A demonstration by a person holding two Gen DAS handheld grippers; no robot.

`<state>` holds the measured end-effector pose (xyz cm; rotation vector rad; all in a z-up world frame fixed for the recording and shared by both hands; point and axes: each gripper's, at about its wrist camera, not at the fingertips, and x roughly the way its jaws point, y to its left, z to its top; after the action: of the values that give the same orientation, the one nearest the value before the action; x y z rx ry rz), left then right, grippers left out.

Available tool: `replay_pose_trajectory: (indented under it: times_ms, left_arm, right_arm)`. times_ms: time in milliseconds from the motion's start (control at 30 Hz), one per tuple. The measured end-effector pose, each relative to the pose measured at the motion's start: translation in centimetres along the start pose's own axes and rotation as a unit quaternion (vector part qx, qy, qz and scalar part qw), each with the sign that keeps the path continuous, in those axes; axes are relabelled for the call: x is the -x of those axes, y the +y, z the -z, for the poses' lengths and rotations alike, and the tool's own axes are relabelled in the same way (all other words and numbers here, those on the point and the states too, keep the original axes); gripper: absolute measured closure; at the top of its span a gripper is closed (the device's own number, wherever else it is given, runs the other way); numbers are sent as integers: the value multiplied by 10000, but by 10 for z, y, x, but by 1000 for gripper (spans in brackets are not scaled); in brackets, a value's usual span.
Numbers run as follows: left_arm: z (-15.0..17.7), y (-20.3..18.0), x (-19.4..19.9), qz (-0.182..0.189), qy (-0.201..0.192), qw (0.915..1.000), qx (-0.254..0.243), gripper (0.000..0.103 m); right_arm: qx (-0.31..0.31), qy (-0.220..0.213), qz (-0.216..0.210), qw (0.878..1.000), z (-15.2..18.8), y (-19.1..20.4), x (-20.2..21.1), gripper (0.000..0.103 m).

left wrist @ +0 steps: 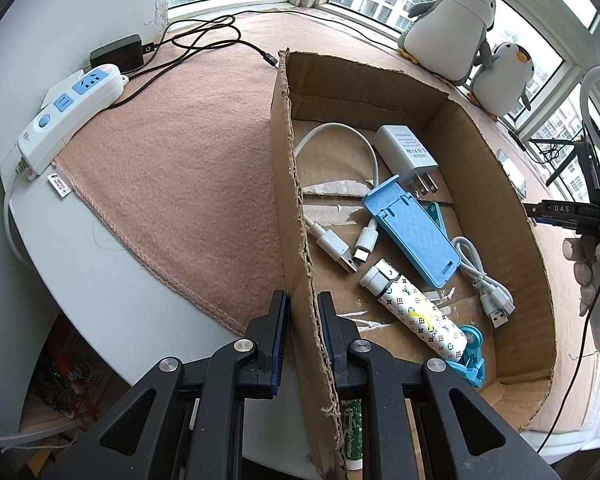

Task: Organize rigid objects
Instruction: 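Move the right gripper to the white earphone and grasp it, then carry the white earphone with the right gripper into the box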

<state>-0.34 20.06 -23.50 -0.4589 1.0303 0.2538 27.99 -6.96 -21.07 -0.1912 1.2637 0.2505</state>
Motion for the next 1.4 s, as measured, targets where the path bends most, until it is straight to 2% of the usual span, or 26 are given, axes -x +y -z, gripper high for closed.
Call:
replay_pose_trajectory:
  times_ms: [67,433,767,1100,1400]
  left_arm:
    - [0,0,0,-5,1,10000,-3,86]
    - [0,0,0,-17,3,10000,-9,86]
    - [0,0,0,-16,2,10000,-9,86]
    - [0,1,-1,-14,-6,10000,14,86]
    - [0,1,-1,-5,-5,10000,24,87]
  right_arm:
    - [12,-4,21,10000,0,1,1,70]
    - [87,-46,-1,10000,10,3,7,71]
    - [95,-412,-249,9988,33,12,39,71]
    - [833,-1013,-865,9876,50,85,105,71]
    - [1708,-1013,-1343,9708,80,161,129,71]
